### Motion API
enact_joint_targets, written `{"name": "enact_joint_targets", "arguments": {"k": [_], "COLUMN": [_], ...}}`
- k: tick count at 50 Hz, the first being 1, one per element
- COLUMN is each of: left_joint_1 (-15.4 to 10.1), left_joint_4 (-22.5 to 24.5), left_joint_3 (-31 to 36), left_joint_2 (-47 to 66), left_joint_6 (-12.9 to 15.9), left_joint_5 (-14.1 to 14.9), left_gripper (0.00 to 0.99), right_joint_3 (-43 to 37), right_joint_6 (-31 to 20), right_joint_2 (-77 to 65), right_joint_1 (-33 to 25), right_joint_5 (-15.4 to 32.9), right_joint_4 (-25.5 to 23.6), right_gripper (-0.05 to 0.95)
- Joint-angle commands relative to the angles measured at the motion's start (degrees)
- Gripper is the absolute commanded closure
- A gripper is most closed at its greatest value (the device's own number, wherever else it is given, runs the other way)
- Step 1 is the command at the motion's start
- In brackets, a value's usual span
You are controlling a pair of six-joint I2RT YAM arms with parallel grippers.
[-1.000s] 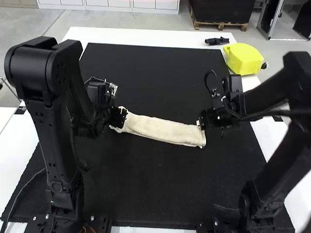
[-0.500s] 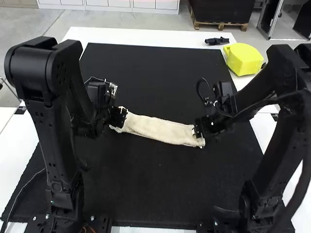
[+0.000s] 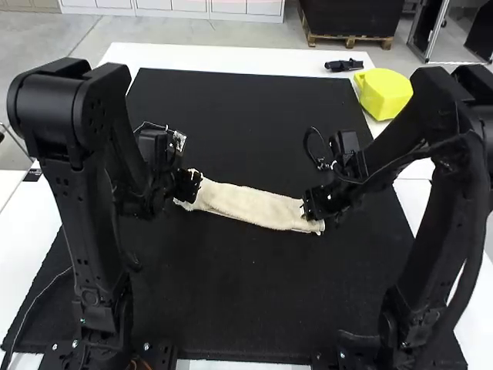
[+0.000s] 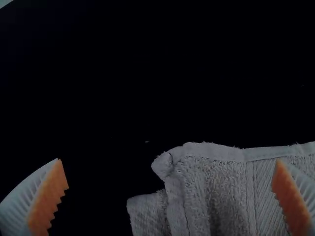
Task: Fold the towel.
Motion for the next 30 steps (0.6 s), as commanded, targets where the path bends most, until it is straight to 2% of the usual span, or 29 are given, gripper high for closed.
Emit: {"name": "enact_joint_targets", "arguments": {"k": [1, 2, 4, 7, 17, 22, 30], "left_joint_1": [-0.38, -0.38, -0.38, -0.38, -0.38, -0.38, -0.38], "left_joint_4": [0.45, 0.53, 0.71, 0.62, 0.36, 0.18, 0.18], "left_joint_3": [0.05, 0.05, 0.13, 0.13, 0.57, 0.75, 0.84], "left_joint_2": [-0.34, -0.34, -0.43, -0.52, -0.70, -0.87, -1.05], "left_joint_6": [0.55, 0.46, 0.46, 0.46, 0.46, 0.46, 0.46], "left_joint_5": [-0.46, -0.46, -0.46, -0.46, -0.46, -0.46, -0.46], "left_gripper": [0.030, 0.030, 0.030, 0.030, 0.030, 0.030, 0.030], "right_joint_3": [0.78, 0.86, 1.21, 1.65, 1.92, 1.65, 1.39], "right_joint_6": [1.32, 1.49, 2.11, 2.11, -3.34, -3.78, -6.59], "right_joint_2": [3.94, 4.02, 4.02, 4.02, 4.02, 3.85, 2.71], "right_joint_1": [-1.74, -2.01, -2.80, -3.50, -4.47, -5.70, -9.30], "right_joint_5": [-0.71, -0.71, -0.71, -0.45, 1.05, 1.22, 4.39], "right_joint_4": [-2.21, -2.21, -2.30, -3.09, -6.60, -5.99, -3.88], "right_gripper": [0.55, 0.61, 0.83, 0.90, 0.91, 0.91, 0.91]}}
